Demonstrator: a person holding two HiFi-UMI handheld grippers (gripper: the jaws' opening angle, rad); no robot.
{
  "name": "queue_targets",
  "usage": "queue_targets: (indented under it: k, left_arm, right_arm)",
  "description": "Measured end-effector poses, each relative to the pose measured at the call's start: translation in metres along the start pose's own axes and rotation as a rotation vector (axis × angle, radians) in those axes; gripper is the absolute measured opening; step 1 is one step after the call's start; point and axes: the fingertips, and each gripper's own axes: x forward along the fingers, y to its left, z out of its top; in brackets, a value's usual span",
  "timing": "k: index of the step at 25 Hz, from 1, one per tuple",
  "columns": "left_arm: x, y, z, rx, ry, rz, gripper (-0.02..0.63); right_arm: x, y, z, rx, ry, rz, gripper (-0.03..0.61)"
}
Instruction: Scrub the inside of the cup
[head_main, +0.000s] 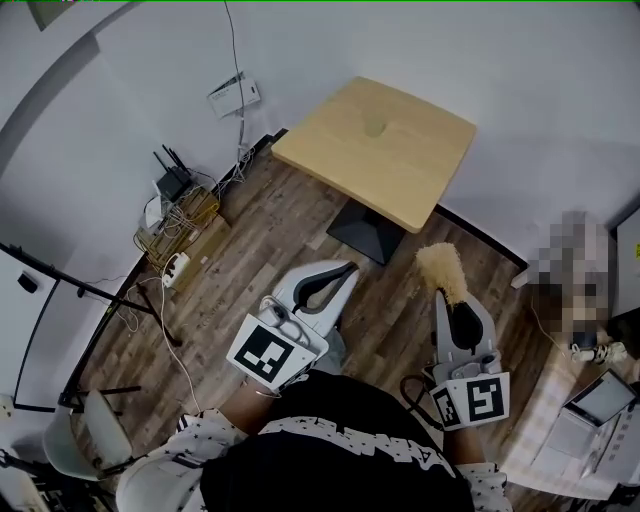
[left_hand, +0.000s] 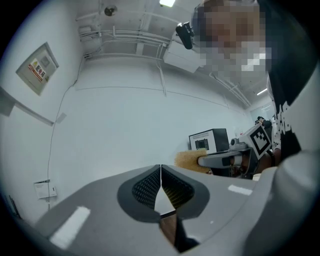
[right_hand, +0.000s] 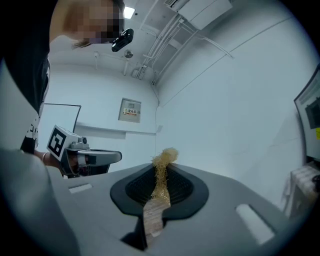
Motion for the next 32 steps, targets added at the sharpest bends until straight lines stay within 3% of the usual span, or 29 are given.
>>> queue_targets:
  k: [10, 22, 32]
  left_arm:
    - [0.06, 0.07, 0.0, -0.042, -0.05, -0.075, 0.006]
    - [0.087, 0.182, -0.015, -0.027, -0.056, -0.025, 0.006]
    - [0.078, 0.268, -0.027, -0.073, -0.031, 0.011, 0.023]
  right_arm:
    - [0.074, -0.029, 0.011, -0.05, 0.009, -0.092, 0.061]
    - [0.198, -0.017, 0.004, -0.049, 0.032, -0.017, 0.064]
    - [0.289, 0.006, 0.001, -0.07, 0.047, 0.014, 0.064]
